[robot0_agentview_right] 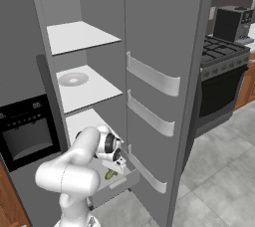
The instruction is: Place the lemon wedge and cucumber inside the fridge drawer. Close the drawer after placing the vegetables.
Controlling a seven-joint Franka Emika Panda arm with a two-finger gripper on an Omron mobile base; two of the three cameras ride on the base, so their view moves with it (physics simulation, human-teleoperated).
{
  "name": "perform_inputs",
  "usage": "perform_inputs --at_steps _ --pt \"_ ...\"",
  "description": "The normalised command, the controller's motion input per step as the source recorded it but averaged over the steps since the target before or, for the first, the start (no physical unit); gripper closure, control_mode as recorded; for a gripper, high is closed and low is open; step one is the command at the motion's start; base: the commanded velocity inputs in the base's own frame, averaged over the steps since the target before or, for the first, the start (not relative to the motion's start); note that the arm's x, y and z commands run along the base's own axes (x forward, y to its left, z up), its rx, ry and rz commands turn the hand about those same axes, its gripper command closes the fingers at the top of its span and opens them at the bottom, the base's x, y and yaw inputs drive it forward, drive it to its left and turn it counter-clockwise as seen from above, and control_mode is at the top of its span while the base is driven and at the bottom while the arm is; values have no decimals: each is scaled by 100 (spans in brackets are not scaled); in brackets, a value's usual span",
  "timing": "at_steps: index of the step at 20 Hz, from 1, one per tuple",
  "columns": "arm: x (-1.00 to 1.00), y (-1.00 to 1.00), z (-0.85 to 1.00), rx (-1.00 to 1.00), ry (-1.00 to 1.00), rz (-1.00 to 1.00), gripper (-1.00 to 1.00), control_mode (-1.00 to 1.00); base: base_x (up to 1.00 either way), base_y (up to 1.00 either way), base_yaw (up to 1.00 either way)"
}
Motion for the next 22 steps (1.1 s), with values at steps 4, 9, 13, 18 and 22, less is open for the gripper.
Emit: perform_inputs --at_steps 4,9,13,18,22 --pt "36 0 -73 0 13 0 100 -100 0 0 0" --pt "13 0 -70 1 11 0 100 -100 0 0 0" --pt "2 0 -73 2 7 0 -100 -100 0 0 0" --pt "-2 0 -28 10 0 0 -100 -100 0 0 0" --pt "5 0 16 9 0 -1 -100 -100 0 0 0"
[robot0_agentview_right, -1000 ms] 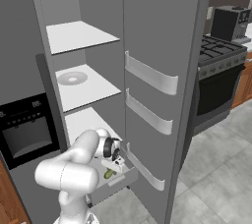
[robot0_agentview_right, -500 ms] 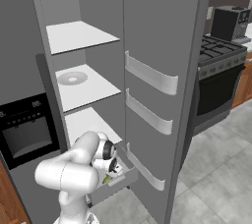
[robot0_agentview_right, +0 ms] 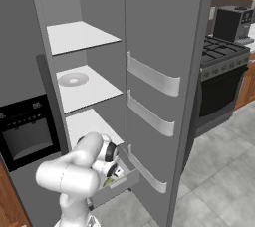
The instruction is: Place the lemon wedge and cucumber inside the fridge drawer. Close the drawer after placing the vegetables.
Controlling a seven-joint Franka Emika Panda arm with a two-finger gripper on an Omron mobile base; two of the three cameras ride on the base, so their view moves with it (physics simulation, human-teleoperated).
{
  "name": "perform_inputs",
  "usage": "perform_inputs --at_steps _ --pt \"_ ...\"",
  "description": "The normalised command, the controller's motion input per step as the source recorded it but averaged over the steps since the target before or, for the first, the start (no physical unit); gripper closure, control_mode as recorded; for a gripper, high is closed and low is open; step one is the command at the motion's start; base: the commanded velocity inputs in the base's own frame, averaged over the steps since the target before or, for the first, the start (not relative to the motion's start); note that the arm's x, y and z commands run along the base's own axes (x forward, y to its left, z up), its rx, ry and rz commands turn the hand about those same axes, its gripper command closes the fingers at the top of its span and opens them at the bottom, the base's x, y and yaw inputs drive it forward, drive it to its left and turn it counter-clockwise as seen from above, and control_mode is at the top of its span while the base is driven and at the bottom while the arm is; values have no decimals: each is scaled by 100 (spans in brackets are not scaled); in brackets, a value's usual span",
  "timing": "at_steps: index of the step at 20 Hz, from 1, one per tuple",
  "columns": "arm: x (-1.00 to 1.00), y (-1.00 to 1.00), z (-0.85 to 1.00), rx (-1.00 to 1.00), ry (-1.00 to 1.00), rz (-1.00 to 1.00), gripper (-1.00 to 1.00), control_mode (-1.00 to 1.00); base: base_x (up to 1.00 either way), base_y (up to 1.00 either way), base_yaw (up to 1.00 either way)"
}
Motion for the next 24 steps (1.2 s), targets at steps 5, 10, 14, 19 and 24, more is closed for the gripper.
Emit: perform_inputs --at_steps 5,10,14,19,24 --pt "0 -2 73 1 -1 -8 -100 -100 0 0 0" --pt "-31 -11 85 5 0 -8 -100 -100 0 0 0" --pt "-99 -32 54 17 0 -14 -100 -100 0 0 0" --pt "-100 -51 54 19 0 -16 -100 -100 0 0 0" --pt "-100 -55 51 13 -3 -17 -100 -100 0 0 0"
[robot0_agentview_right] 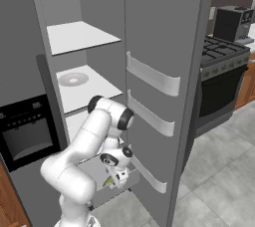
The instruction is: Place the lemon wedge and cucumber inside the fridge drawer. Close the drawer after placing the vegetables.
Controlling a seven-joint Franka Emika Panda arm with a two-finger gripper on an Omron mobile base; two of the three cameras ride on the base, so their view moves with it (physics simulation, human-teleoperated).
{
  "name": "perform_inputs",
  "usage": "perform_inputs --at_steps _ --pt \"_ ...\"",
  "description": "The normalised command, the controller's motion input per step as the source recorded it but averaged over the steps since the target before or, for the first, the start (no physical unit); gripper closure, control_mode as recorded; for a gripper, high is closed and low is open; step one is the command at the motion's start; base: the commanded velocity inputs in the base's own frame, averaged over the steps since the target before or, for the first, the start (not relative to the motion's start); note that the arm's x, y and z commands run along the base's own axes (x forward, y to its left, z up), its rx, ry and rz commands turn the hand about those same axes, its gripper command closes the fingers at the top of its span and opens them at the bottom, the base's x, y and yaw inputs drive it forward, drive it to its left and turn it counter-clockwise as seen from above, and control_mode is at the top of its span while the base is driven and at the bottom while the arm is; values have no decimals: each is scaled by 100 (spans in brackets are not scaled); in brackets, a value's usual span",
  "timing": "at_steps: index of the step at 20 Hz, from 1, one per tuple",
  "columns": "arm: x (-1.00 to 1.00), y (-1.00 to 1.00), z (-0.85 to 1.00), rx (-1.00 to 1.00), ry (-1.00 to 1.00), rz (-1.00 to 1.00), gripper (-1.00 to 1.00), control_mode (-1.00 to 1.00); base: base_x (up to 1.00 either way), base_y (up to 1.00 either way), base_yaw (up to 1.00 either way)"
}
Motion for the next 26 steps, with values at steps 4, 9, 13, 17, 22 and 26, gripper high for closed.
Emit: perform_inputs --at_steps 4,9,13,17,22,26 --pt "-79 -51 11 6 -4 -18 -100 -100 0 0 0" --pt "-2 -42 -57 0 -9 -9 -100 -100 0 0 0" --pt "41 -27 -56 0 -9 -4 -100 -100 0 0 0" --pt "99 0 -40 1 -1 0 -100 -100 0 0 0" --pt "100 12 -28 3 0 0 -100 -100 0 0 0" --pt "100 40 -16 5 0 0 -100 -100 0 0 0"
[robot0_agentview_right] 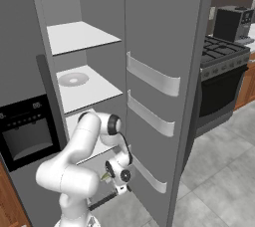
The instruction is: Place the lemon wedge and cucumber inside the fridge drawer. Close the drawer after placing the vegetables.
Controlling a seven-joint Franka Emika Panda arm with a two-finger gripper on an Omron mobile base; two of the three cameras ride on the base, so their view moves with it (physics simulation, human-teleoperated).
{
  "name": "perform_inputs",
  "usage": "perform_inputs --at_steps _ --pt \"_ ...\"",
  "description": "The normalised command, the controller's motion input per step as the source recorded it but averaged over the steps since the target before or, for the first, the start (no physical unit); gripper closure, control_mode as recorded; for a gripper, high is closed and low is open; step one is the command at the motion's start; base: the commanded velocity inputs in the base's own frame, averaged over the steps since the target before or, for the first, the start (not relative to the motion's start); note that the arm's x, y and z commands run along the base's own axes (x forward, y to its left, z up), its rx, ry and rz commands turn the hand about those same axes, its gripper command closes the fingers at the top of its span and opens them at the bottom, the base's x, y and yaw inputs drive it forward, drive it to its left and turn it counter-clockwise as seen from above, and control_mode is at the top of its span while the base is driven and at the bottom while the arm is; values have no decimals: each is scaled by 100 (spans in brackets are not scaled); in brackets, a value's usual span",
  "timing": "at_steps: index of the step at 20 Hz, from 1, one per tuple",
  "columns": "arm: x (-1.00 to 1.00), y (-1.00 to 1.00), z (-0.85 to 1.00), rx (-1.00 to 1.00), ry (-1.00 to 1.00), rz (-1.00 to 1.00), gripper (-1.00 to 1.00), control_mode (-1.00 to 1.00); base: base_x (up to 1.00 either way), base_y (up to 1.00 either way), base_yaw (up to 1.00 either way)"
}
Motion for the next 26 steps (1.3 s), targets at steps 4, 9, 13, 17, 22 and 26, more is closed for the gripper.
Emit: perform_inputs --at_steps 4,9,13,17,22,26 --pt "100 44 -12 6 0 0 -100 -100 0 0 0" --pt "21 9 5 11 -12 3 -100 -100 0 0 0" --pt "-95 -39 17 12 -19 4 -100 -100 0 0 0" --pt "-47 -4 36 7 -5 0 -100 -100 0 0 0" --pt "-17 3 61 1 0 0 -100 -100 0 0 0" --pt "-19 0 64 0 0 0 -100 -100 0 0 0"
